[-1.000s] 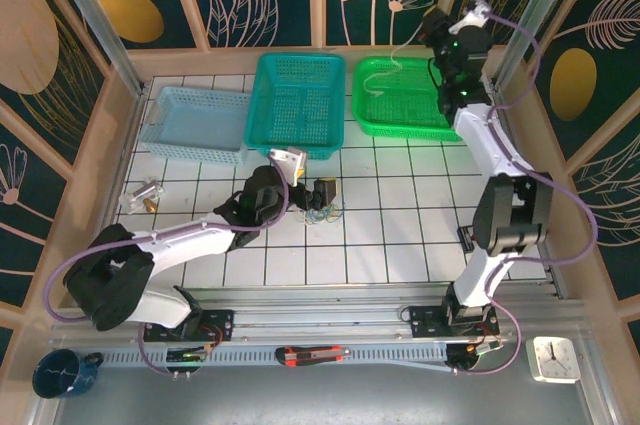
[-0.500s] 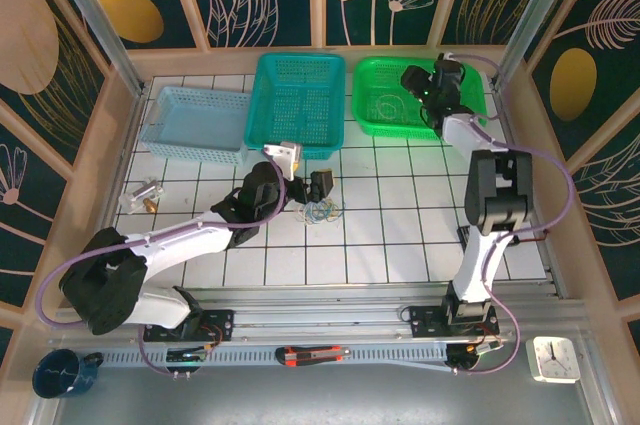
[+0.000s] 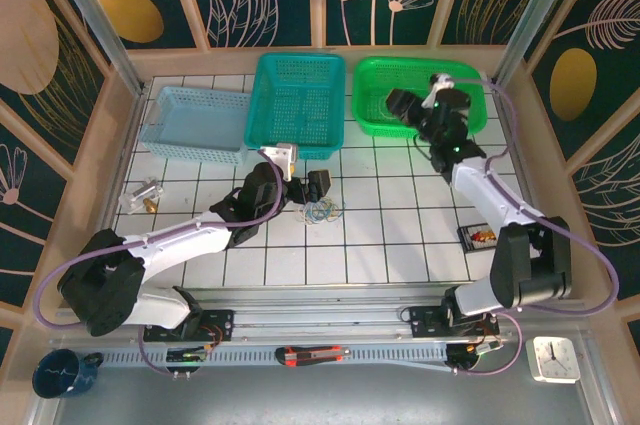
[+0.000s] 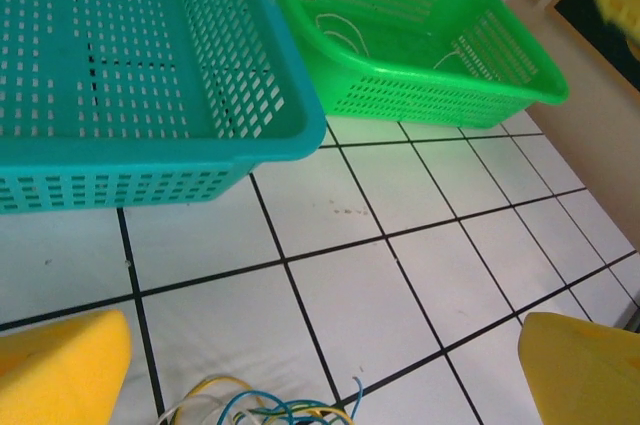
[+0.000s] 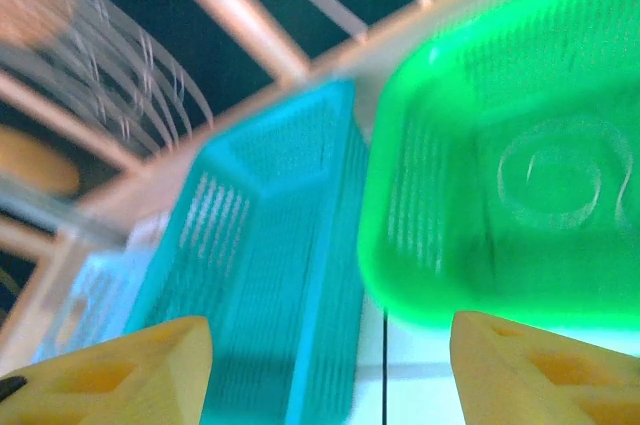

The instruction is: Untangle the cables

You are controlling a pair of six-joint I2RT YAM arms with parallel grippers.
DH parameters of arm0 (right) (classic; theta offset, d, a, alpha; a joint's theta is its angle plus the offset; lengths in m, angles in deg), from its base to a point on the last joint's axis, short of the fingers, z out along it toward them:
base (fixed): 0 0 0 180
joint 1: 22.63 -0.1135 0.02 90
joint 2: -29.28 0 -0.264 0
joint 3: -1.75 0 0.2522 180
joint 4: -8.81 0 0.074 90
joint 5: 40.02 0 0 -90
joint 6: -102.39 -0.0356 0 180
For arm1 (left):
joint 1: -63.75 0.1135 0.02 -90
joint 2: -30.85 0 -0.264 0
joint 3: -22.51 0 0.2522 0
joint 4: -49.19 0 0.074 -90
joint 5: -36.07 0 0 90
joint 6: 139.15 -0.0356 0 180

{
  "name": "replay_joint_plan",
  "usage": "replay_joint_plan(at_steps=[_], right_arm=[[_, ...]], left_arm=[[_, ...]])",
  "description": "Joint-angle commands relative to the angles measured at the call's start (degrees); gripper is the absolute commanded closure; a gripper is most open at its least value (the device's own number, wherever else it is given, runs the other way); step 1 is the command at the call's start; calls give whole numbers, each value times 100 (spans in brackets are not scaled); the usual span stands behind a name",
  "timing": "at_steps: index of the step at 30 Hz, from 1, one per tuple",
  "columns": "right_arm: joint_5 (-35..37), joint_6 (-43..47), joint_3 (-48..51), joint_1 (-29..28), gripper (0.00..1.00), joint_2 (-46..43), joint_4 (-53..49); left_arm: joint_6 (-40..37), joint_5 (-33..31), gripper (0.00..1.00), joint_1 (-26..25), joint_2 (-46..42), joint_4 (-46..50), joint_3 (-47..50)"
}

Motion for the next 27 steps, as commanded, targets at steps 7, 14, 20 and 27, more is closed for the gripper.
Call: replay_joint_plan(at_steps=[7, 14, 20, 27], right_arm=[[-303, -772, 1794, -1358, 37, -696, -284], [-56, -1387, 2499, -2007, 39, -784, 146], [-28, -1083, 2325, -2312, 48, -606, 234], [-290, 216, 1885, -2397, 62, -212, 178]], left_arm=[[384, 71, 1, 197, -81, 301, 41], [341, 230, 1, 362, 26, 496, 50], [404, 347, 1, 426, 134, 570, 146], [492, 361, 1, 475, 135, 579, 252]])
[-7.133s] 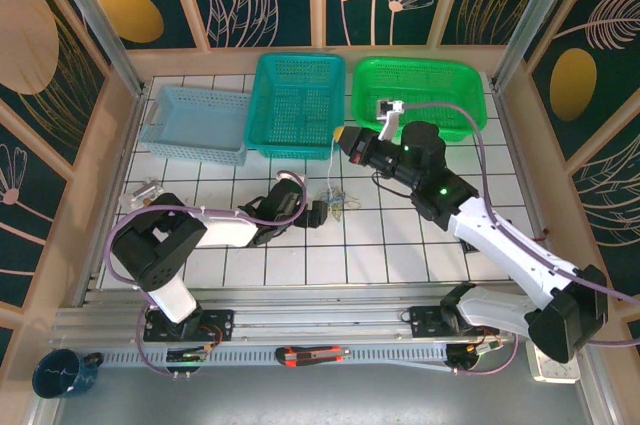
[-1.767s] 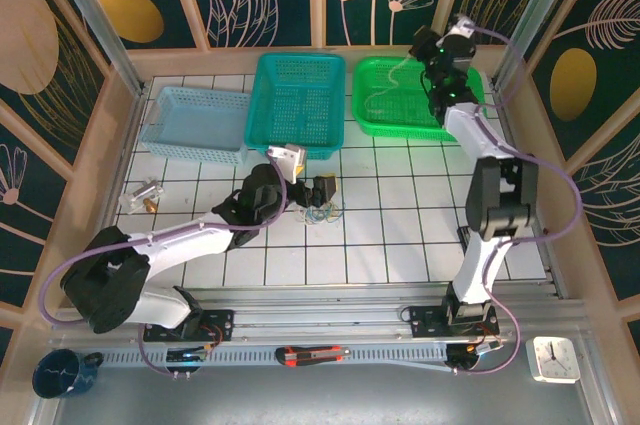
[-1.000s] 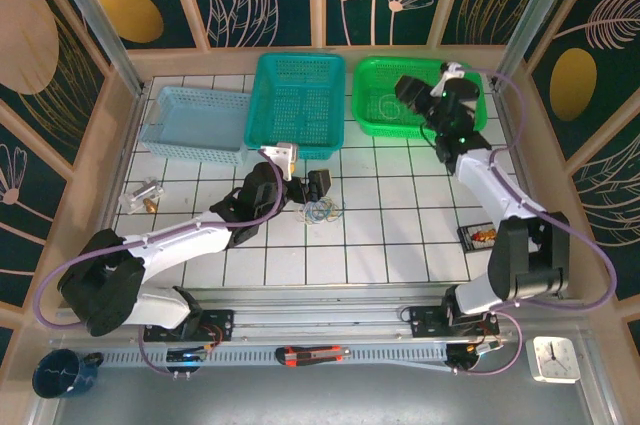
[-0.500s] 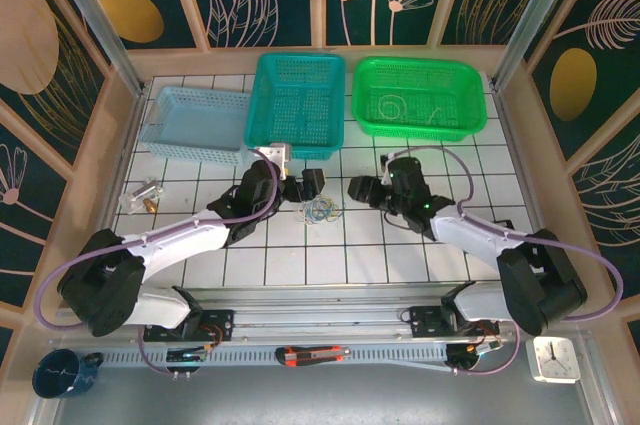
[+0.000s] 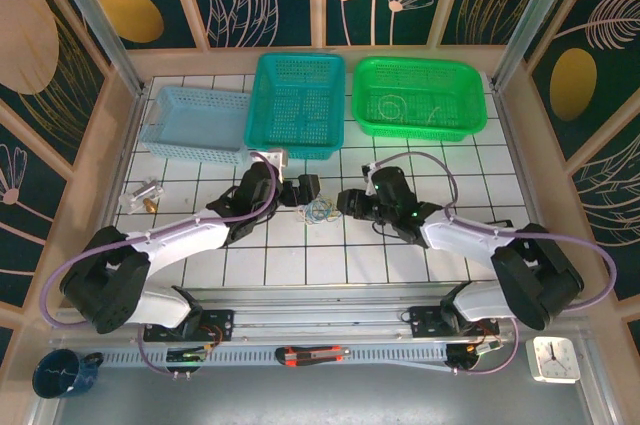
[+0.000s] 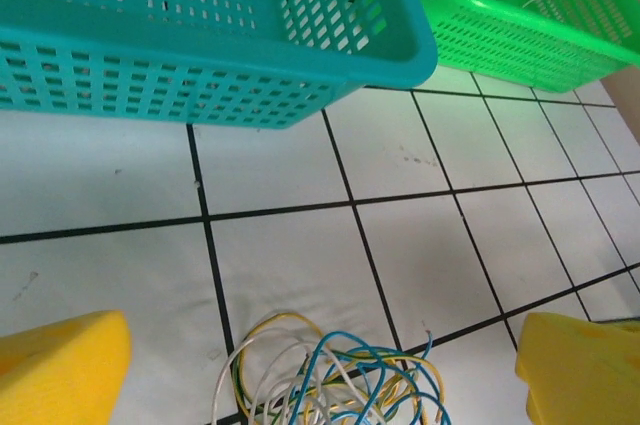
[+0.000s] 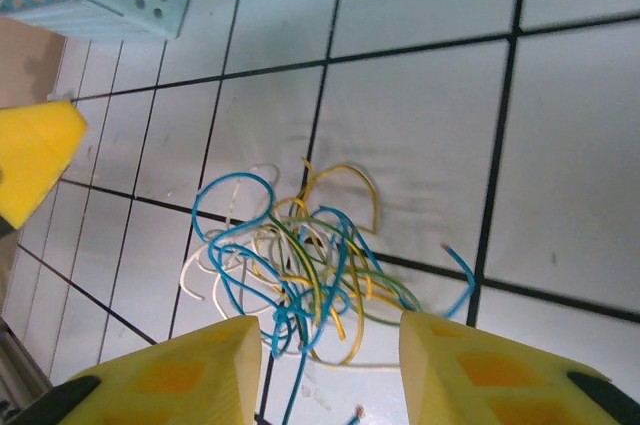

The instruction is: Untangle the cables

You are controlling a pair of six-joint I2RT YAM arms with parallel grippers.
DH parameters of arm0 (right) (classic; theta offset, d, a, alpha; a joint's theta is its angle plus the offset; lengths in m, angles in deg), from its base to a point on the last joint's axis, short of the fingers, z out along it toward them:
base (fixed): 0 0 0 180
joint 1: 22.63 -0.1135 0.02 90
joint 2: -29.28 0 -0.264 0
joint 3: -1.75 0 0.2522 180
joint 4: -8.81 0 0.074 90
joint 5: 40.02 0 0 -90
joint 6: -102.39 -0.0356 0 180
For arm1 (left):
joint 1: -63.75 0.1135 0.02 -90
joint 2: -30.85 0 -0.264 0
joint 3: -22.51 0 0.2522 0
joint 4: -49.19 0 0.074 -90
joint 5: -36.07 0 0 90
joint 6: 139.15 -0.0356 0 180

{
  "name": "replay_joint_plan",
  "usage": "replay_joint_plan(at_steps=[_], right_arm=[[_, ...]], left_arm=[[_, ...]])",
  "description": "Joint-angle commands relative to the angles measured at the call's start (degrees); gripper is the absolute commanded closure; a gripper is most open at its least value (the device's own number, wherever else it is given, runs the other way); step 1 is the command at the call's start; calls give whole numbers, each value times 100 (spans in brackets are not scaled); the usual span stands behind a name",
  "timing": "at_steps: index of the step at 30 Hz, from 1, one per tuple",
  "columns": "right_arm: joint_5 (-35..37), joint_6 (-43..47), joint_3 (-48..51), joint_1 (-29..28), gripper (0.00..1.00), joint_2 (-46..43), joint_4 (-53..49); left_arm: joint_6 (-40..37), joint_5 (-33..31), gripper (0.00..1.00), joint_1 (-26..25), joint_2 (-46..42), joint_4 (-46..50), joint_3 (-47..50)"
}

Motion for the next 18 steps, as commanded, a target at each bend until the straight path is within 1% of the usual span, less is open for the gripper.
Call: replay_joint_plan(at_steps=[1, 3, 8, 14, 18], right_arm=[[-117, 897, -314, -45, 63, 189, 164], [-159, 1156, -389, -44, 65, 303, 161], [-429, 1544, -511, -44, 65, 589, 289], [-660, 1684, -541, -29, 66, 828, 461], [-693, 1734, -585, -20, 66, 979, 487]], left_arm=[[126, 49, 1, 60, 20, 70, 95], [152, 31, 1, 72, 7, 71, 110], [265, 17, 1, 130, 20, 131, 111], [307, 49, 1, 190, 6, 123, 111], [324, 66, 1, 213, 13, 118, 113]])
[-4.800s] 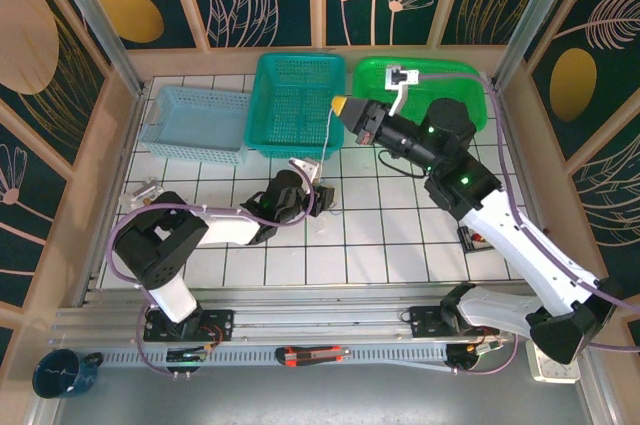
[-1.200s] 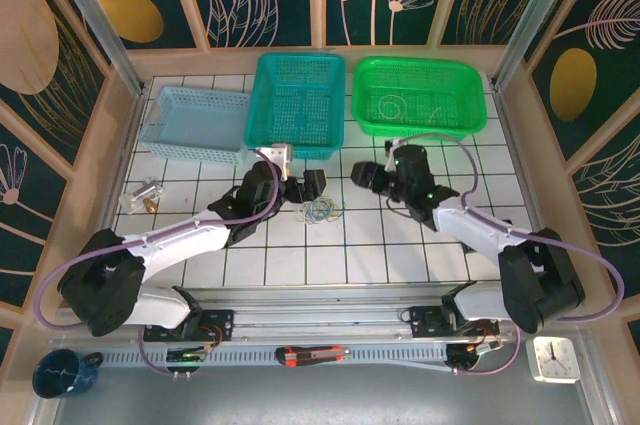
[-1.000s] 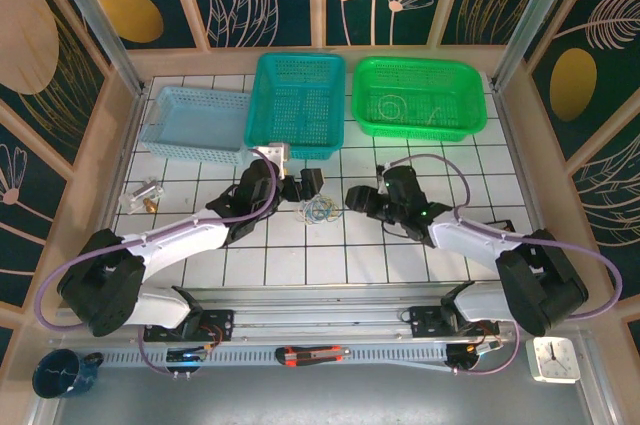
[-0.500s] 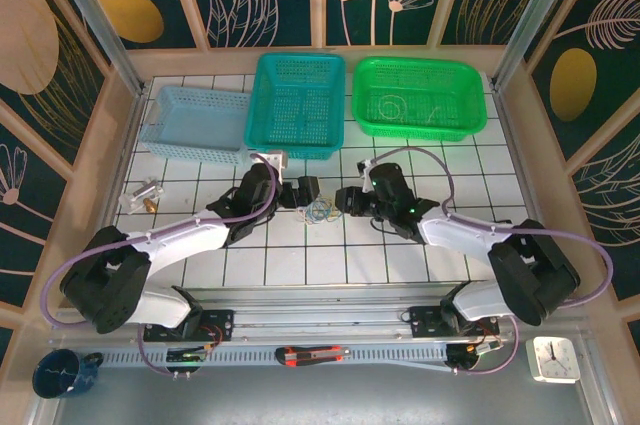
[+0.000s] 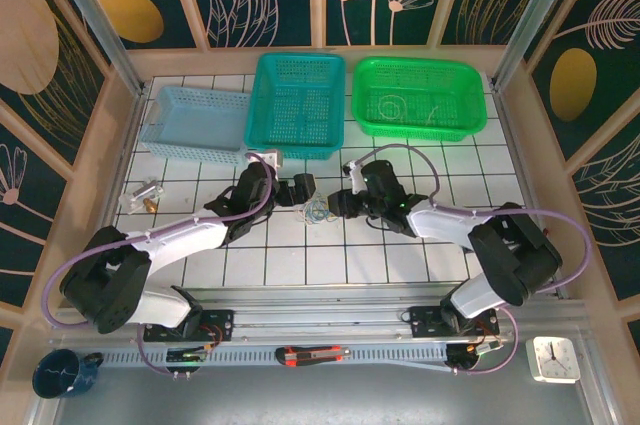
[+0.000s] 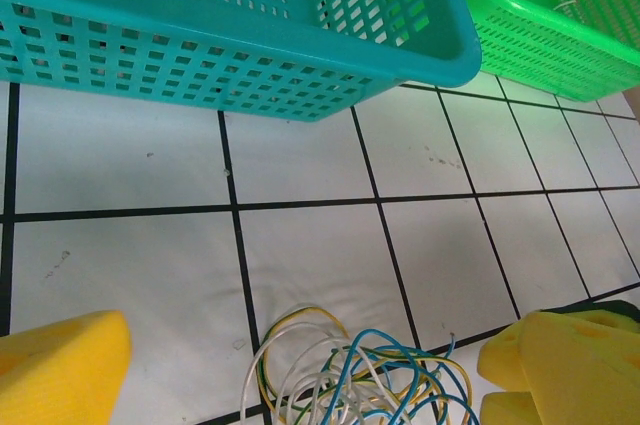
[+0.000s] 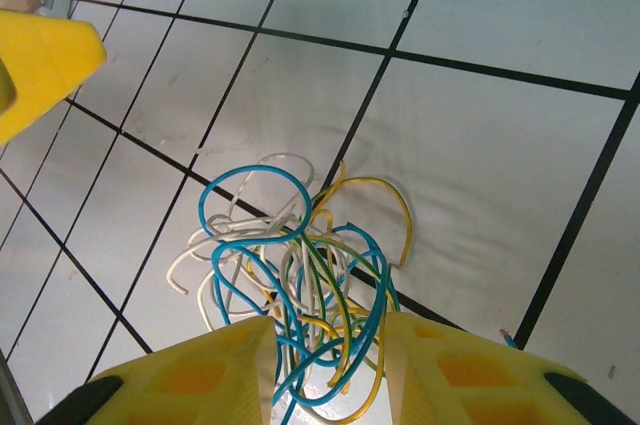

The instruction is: Untangle the cables

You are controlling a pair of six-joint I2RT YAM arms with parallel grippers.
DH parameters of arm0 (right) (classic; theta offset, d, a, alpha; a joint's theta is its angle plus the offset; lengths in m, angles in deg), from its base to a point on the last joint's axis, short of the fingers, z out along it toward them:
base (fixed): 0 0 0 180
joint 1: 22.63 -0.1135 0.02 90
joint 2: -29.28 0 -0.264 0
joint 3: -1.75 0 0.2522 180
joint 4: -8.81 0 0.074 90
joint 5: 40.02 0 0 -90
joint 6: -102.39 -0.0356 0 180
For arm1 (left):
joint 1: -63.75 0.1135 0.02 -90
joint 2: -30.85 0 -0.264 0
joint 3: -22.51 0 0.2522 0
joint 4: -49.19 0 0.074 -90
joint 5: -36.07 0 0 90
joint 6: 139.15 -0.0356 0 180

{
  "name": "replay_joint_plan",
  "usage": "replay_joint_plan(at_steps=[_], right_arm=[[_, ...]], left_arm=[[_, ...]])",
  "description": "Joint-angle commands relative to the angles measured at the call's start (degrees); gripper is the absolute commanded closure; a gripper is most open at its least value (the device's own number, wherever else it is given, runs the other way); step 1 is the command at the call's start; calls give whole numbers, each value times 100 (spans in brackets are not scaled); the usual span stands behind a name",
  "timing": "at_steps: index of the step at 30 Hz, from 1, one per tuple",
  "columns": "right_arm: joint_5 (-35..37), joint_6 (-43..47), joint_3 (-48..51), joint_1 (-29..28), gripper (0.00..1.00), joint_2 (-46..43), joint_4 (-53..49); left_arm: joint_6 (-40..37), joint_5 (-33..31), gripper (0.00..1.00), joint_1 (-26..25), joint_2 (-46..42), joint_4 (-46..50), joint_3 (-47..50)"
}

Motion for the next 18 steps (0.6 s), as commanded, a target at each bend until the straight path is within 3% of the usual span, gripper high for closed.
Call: replay_joint_plan(at_steps=[1, 6, 13, 18], right_arm=[[-144, 211, -211, -18, 66, 143, 212], [-231, 248, -316, 33, 70, 321, 246], [-460, 288, -430, 60, 100, 398, 199], [-452, 306, -376, 71, 100, 121, 42]], left_arm=[[114, 49, 1, 50, 8, 60, 51], [125, 60, 1, 63, -3, 42, 59], [134, 73, 1, 76, -20, 26, 104], [77, 81, 1, 88, 16, 24, 116]])
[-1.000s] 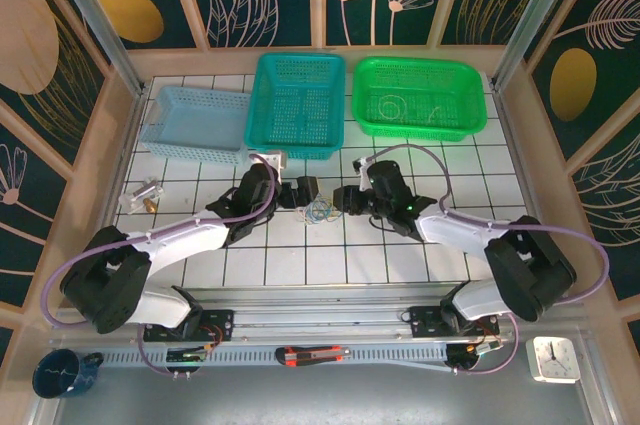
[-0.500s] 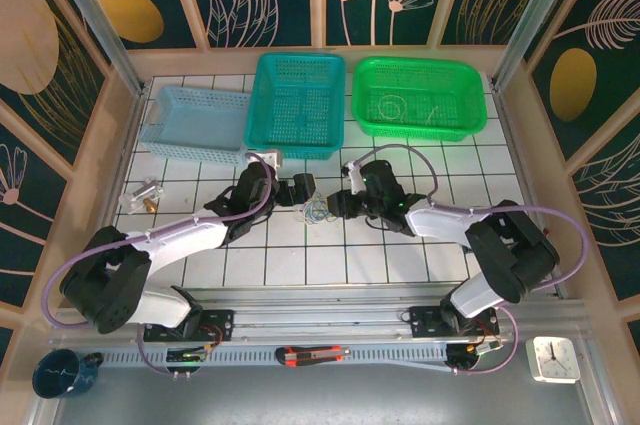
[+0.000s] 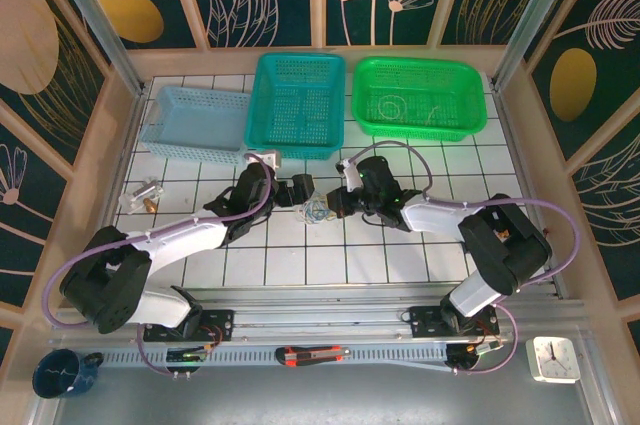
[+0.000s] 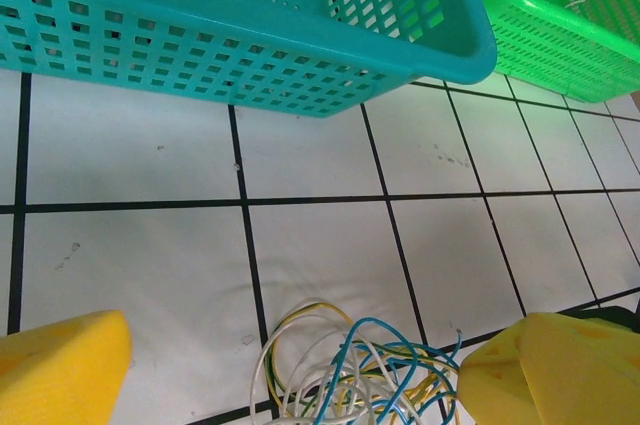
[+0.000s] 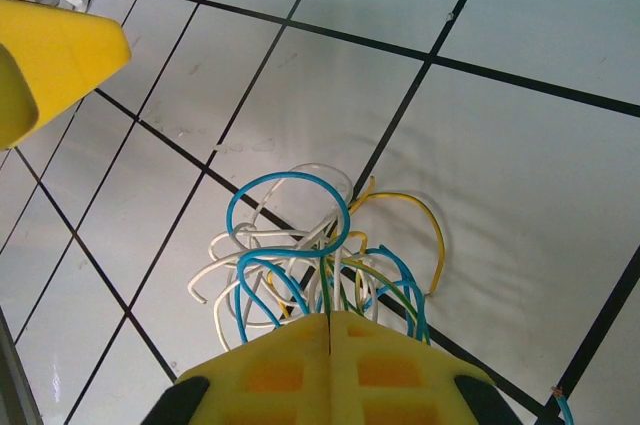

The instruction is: Untangle the cables

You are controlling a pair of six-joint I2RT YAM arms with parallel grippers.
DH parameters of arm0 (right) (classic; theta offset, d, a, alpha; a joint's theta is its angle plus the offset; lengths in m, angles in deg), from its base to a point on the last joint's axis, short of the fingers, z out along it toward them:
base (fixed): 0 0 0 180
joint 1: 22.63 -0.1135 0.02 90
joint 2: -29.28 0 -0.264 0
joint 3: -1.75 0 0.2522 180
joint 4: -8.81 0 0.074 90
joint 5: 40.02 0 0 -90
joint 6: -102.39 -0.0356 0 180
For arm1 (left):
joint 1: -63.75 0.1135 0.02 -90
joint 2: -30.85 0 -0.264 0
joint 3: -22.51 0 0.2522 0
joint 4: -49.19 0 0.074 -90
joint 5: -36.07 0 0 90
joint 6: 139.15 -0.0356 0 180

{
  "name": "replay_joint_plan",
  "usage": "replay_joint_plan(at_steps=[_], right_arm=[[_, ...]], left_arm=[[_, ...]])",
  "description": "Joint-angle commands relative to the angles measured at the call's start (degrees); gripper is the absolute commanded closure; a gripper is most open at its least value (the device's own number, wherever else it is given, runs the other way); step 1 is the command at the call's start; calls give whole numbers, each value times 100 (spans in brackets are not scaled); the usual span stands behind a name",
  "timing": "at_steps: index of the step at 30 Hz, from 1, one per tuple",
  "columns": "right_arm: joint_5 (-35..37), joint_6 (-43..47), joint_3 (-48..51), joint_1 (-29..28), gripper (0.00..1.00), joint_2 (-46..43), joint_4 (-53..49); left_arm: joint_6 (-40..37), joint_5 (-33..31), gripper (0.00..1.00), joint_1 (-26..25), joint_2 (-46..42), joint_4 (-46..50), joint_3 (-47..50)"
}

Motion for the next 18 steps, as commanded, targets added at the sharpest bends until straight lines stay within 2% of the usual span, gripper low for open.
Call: replay_joint_plan(at_steps=[1, 11, 18], right_arm=[[-105, 65, -89, 36, 100, -308, -77], [-113, -339, 222, 78, 100, -1107, 4], [-209, -561, 226, 135, 100, -1412, 74]], left_arm=[[12, 81, 1, 45, 34, 26, 61], [-488, 648, 1, 50, 502, -50, -78], [-481, 1103, 1, 44, 1061, -246, -150]])
